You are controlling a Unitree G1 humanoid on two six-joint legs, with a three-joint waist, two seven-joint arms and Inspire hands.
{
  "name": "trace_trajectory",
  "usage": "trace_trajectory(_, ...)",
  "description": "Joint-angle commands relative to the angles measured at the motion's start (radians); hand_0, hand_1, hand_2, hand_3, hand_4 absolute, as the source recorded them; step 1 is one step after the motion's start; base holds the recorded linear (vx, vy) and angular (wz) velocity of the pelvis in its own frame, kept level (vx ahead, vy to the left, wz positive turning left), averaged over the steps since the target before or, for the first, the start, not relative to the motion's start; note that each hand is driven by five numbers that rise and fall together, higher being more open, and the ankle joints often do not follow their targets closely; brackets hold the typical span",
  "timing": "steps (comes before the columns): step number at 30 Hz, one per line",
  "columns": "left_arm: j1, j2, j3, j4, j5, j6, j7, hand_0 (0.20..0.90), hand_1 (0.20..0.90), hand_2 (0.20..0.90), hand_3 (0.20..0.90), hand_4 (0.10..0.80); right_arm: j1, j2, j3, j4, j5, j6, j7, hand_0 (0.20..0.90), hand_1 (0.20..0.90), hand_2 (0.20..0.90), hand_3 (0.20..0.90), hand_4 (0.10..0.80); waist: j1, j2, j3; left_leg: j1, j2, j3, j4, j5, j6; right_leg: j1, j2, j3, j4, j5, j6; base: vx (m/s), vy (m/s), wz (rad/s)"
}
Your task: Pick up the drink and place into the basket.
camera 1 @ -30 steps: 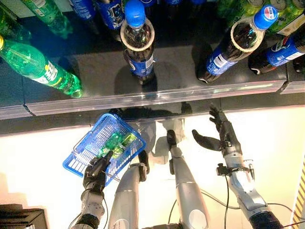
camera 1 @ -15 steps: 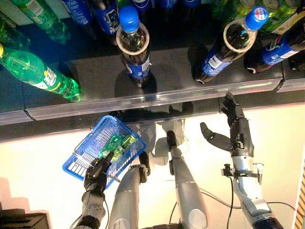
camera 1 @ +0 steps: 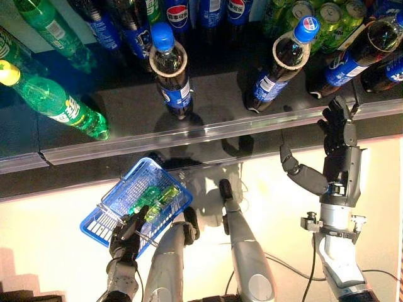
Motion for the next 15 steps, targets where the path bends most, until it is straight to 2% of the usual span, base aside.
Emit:
trace_trajectory(1, 0.08, 0.023, 0.031, -0.068, -0.018, -0.028, -0.08, 0.3, 0.3, 0.3, 0.2, 0.1, -0.043, -0.083, -0.039, -0.193, 0.027, -0.055, -0.023, 0.9, 0.9, 0.9, 0.9, 0.8, 0.011, 0.037, -0.02, -0.072, -0.089, -0.111, 0.038, 0.043, -0.004, 0.094, 0.049, -0.094, 0.03, -0.132, -0.024, 0.078, -0.042, 0.05)
trace_trajectory(15, 0.051, 0.065, 0.02, -0.077, -0.005, -0.019, -0.031, 0.3, 0.3, 0.3, 0.2, 0.1, -0.113, -0.06, 0.023, -0.133, 0.152, 0.002, -0.038, 0.9, 0.9, 0.9, 0.9, 0.8, 0.074, 0.021, -0.011, -0.111, -0.098, -0.133, 0.064, 0.024, 0.008, 0.145, 0.061, -0.143, -0.002, -0.144, -0.025, 0.037, -0.055, 0.05)
